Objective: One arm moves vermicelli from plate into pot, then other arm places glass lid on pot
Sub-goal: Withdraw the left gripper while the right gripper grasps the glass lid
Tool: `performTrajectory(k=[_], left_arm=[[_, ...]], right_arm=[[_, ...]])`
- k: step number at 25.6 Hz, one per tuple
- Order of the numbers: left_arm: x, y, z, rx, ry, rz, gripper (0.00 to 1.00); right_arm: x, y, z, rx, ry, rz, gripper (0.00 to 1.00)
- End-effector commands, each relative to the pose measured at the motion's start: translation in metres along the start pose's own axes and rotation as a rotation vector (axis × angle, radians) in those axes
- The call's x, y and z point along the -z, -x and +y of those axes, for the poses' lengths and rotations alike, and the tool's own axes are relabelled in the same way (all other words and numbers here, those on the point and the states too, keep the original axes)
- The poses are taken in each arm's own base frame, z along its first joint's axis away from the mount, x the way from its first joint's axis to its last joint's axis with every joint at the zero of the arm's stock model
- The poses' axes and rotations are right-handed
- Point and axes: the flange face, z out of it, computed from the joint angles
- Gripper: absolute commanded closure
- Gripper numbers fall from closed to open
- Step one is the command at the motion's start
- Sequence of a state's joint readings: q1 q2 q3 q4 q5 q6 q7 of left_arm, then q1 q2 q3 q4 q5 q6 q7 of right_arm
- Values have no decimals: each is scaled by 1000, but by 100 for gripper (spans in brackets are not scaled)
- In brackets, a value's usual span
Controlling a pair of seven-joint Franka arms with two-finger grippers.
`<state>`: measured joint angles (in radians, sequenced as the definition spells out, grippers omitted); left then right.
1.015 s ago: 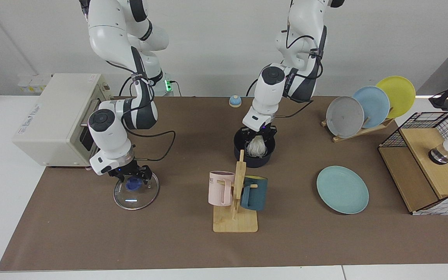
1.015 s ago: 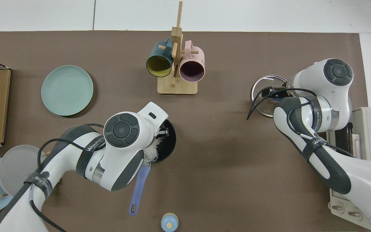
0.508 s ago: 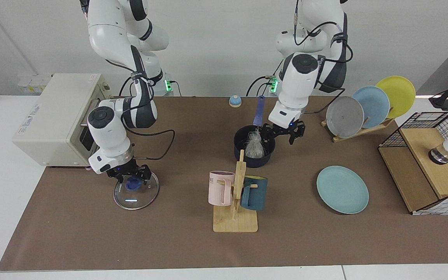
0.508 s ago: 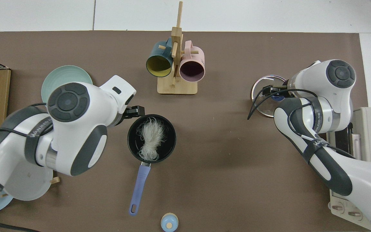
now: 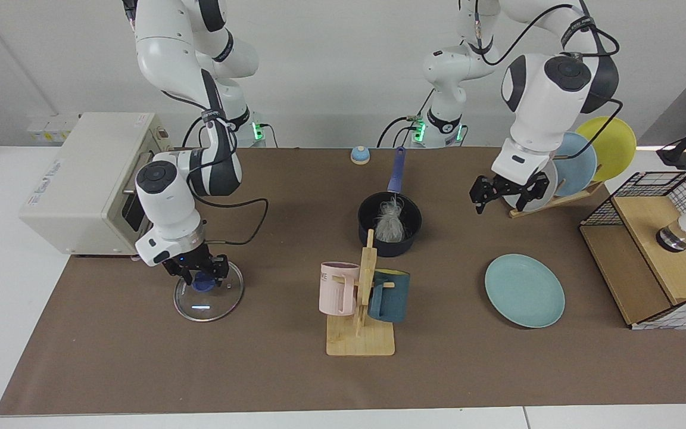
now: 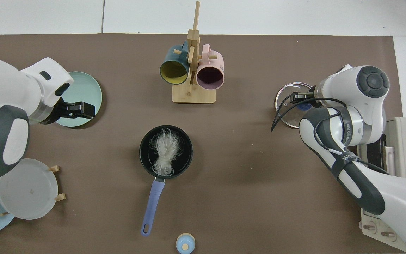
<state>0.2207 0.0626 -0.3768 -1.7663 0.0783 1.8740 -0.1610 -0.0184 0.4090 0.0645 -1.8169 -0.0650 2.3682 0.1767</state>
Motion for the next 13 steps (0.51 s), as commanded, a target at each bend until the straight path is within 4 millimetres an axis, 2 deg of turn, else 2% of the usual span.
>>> performTrajectory(k=[1,4,7,9,10,11,13], left_arm=[[17,13,-6,-26,-38,-21,0],[25,15,-22,-37,-37,-16,0],[36,17,-39,-68,-40,-23,0],[47,18,-44,-105,-40,-29,0],[54,17,-49,-107,-39,-28,0],[58,17,-65,-82,-40,-30,0],[62,17,-71,-74,-39,-29,0]], right_arm=[[2,3,3,34,5,17,84],[1,3,2,33,5,14,95],[8,0,0,35,4,26,96],[22,-7,-5,42,2,44,96],[27,-8,-7,45,2,47,96],[36,-8,-8,47,3,57,96],[53,-7,-14,54,1,75,96]])
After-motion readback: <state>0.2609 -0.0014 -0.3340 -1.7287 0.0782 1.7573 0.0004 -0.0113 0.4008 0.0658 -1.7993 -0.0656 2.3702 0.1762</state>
